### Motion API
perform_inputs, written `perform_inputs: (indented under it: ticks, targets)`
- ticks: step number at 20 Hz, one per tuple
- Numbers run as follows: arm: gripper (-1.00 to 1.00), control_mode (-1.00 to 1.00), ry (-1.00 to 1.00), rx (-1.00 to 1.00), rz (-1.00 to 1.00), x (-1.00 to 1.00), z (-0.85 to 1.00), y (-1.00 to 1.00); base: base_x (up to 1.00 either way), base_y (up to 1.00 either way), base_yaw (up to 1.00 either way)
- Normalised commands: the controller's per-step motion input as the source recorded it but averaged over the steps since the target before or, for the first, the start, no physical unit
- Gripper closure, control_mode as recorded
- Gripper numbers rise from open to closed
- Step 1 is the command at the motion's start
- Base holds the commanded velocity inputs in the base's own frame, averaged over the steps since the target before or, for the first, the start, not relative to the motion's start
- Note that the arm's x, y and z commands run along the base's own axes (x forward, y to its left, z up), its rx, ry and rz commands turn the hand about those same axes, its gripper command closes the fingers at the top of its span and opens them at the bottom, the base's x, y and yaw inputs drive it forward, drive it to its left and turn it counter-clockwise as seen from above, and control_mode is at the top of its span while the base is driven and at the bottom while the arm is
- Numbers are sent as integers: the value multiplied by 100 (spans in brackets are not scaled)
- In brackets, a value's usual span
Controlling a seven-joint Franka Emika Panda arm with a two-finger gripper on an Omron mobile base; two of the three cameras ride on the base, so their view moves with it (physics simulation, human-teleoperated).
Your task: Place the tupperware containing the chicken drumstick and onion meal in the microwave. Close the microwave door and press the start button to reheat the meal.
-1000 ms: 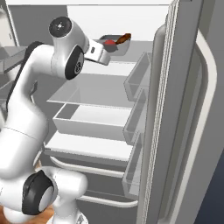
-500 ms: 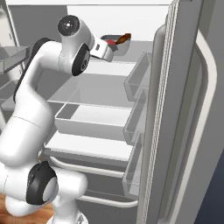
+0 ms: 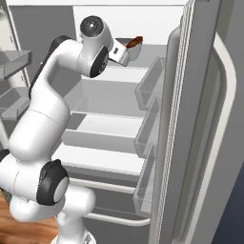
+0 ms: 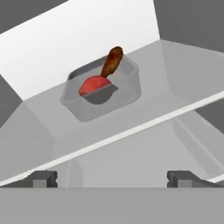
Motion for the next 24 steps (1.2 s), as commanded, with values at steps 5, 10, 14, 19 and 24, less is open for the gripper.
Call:
perform_inputs:
  ticks: [5, 10, 14, 19, 24]
  targets:
    - [-100, -100, 1, 7, 0, 40, 0, -1, 0, 0, 0]
    - [-100, -100, 4, 2, 0, 38, 0, 0, 0, 0, 0]
    - [-100, -100, 6, 0, 0, 30, 0, 0, 0, 0, 0]
    - [-100, -100, 5, 0, -2, 28, 0, 0, 0, 0, 0]
    - [-100, -100, 1, 0, -2, 27, 0, 0, 0, 0, 0]
